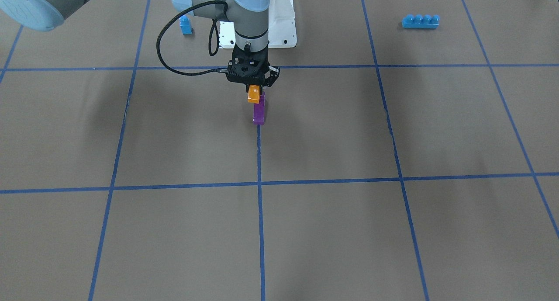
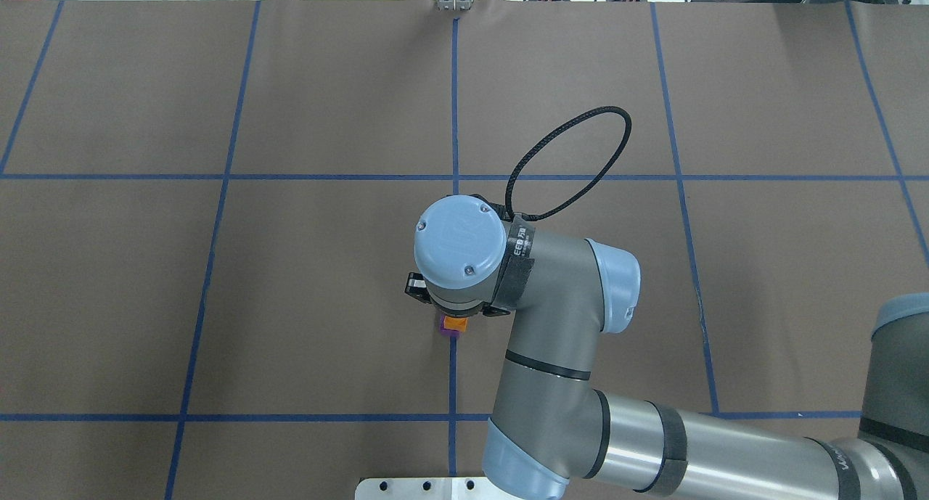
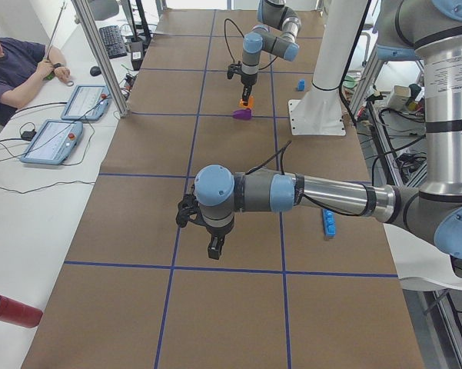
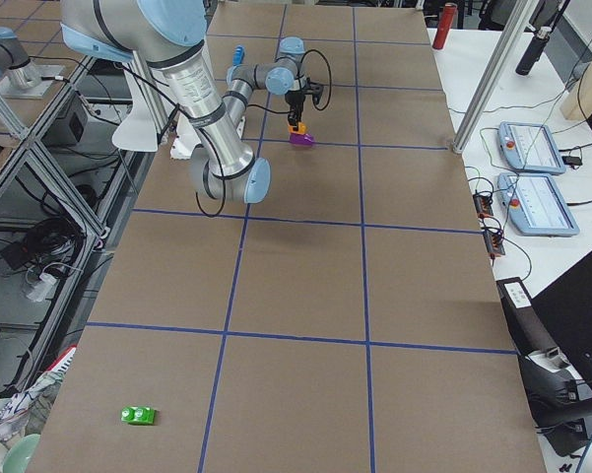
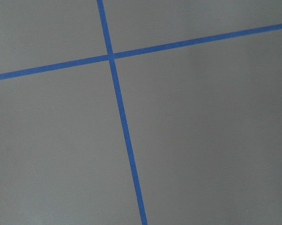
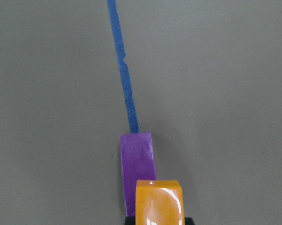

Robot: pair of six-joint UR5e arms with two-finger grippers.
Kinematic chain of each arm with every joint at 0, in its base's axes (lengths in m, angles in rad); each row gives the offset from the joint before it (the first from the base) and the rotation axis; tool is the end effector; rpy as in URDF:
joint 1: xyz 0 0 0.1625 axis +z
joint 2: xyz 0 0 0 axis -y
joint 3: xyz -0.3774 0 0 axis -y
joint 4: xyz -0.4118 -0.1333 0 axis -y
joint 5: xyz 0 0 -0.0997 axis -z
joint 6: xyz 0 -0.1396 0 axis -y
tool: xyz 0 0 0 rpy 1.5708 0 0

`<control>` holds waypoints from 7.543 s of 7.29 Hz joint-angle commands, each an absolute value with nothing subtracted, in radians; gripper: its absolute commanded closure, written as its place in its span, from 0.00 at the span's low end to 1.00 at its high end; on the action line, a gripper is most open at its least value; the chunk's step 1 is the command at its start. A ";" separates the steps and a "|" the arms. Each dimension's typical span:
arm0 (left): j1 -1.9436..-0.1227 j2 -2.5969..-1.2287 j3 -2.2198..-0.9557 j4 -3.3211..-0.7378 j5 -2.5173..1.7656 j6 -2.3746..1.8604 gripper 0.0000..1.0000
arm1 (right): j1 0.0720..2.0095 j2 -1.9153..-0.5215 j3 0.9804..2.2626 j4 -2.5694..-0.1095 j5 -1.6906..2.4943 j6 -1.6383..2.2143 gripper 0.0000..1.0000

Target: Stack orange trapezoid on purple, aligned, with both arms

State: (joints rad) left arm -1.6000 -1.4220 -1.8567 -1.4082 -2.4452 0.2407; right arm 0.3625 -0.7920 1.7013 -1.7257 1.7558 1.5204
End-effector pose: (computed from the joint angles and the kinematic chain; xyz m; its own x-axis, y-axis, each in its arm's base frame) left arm -0.0393 -0.4484 0.5715 0.6291 0.2010 -0.7509 -0.1244 0.9796 0.1581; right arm -0.6020 -0.3434 0.1379 0.6921 0.2095 0.6907 -0.1962 0.9755 -0.0994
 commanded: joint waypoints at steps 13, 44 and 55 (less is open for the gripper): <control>-1.600 -1.422 -1.850 -1.411 -2.445 0.244 0.00 | 0.348 -0.769 1.651 -1.726 1.727 1.503 1.00; -1.603 -1.437 -1.833 -1.434 -2.341 0.245 0.00 | 1.624 -1.802 1.875 -1.643 2.276 -0.190 0.00; -1.606 -1.417 -1.838 -1.434 -2.342 0.245 0.00 | 1.623 -1.810 1.890 -1.634 2.341 -0.144 0.00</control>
State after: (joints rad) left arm -1.6050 -1.4189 -1.8377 -1.4343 -2.3424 0.2454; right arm 1.6230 -1.8112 1.8797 -1.6339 2.3379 -0.1502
